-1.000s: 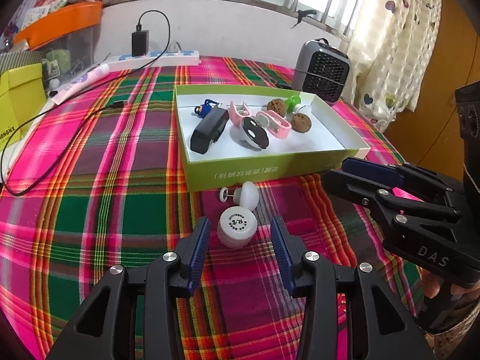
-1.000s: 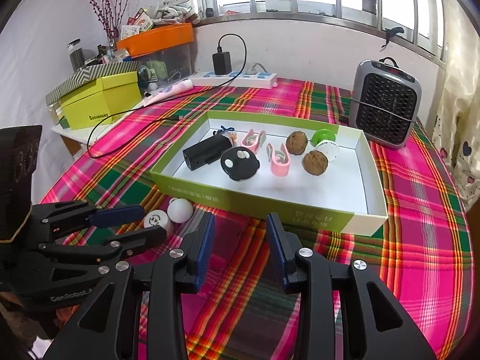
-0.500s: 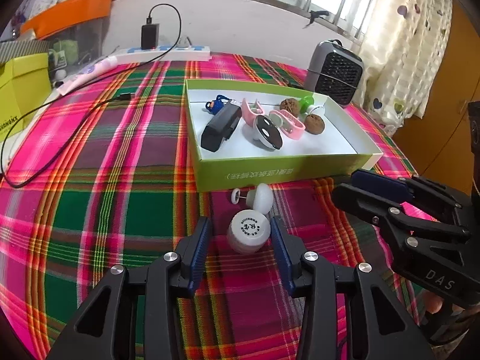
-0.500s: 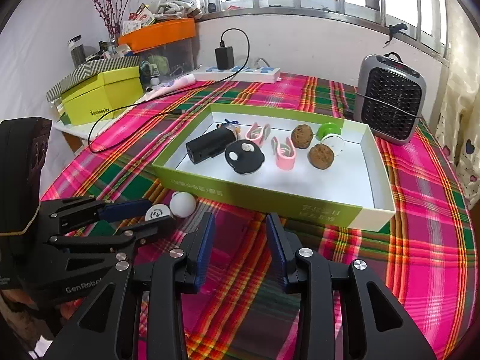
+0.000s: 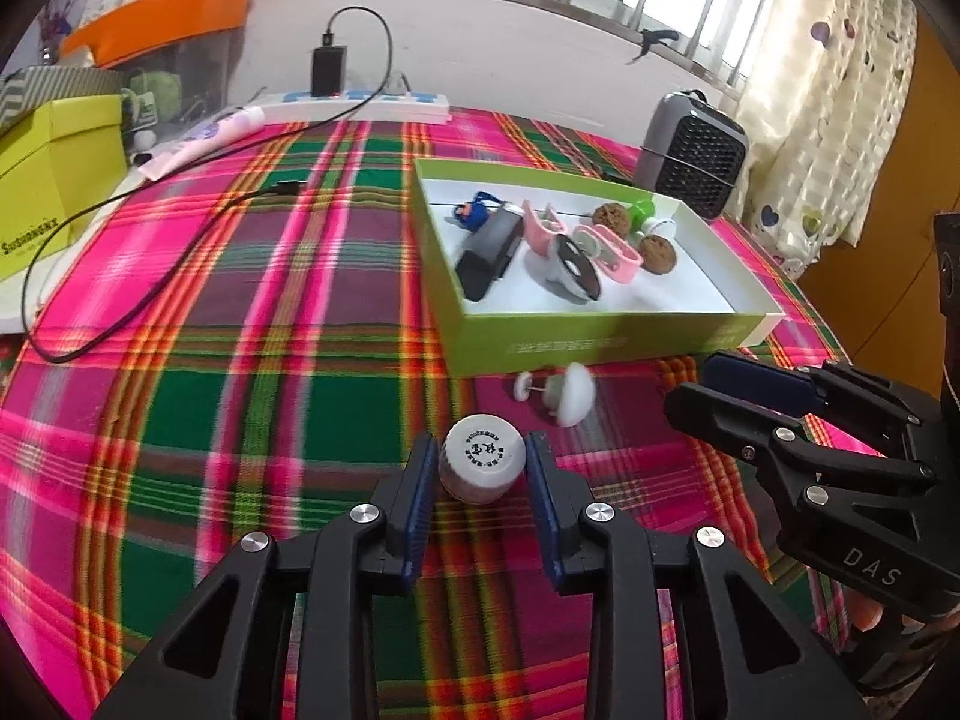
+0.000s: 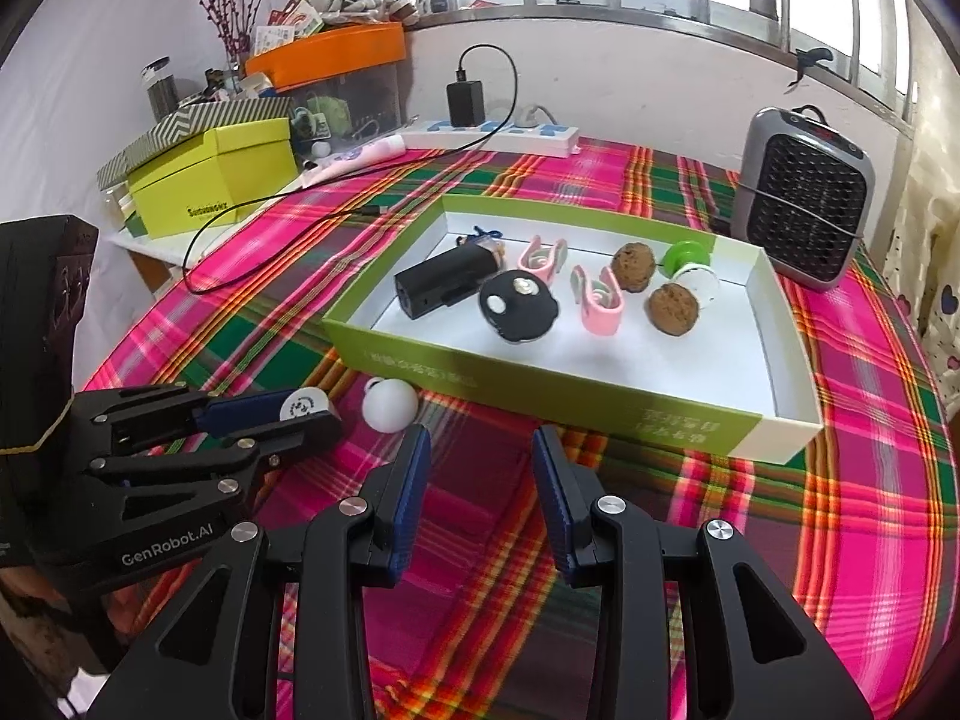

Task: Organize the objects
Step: 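Grasp the white printed jar with the left tool while the right tool grasps the white ball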

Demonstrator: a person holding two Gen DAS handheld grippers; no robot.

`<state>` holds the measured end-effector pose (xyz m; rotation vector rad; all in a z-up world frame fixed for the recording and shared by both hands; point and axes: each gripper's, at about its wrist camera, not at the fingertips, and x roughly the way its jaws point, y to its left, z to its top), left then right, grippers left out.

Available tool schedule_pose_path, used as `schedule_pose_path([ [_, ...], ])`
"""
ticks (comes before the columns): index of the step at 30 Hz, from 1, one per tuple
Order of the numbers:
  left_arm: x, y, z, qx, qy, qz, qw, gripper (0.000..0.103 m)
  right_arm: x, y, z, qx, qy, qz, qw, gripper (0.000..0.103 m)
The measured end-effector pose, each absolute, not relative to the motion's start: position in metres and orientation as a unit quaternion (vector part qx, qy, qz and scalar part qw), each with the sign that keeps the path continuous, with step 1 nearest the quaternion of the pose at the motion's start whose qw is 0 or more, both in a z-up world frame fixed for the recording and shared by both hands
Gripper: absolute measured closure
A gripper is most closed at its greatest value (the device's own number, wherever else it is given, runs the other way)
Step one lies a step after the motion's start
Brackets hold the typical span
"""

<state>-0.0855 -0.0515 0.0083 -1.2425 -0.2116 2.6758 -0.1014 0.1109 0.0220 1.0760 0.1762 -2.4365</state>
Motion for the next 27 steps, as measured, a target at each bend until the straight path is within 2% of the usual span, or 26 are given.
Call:
schedule_pose_path([
  [24, -0.081, -0.094, 0.006, -0.417, -0.088, 0.901, 0.074, 0.075, -0.117, 0.065, 0.001, 0.422, 0.061, -0.868, 0.254, 0.066],
  [27, -0.083, -0.094, 0.006, -0.418, -0.086, 0.901, 0.075, 0.075, -0.12, 0.064, 0.0, 0.423, 0.06, -0.868, 0.253, 0.063],
])
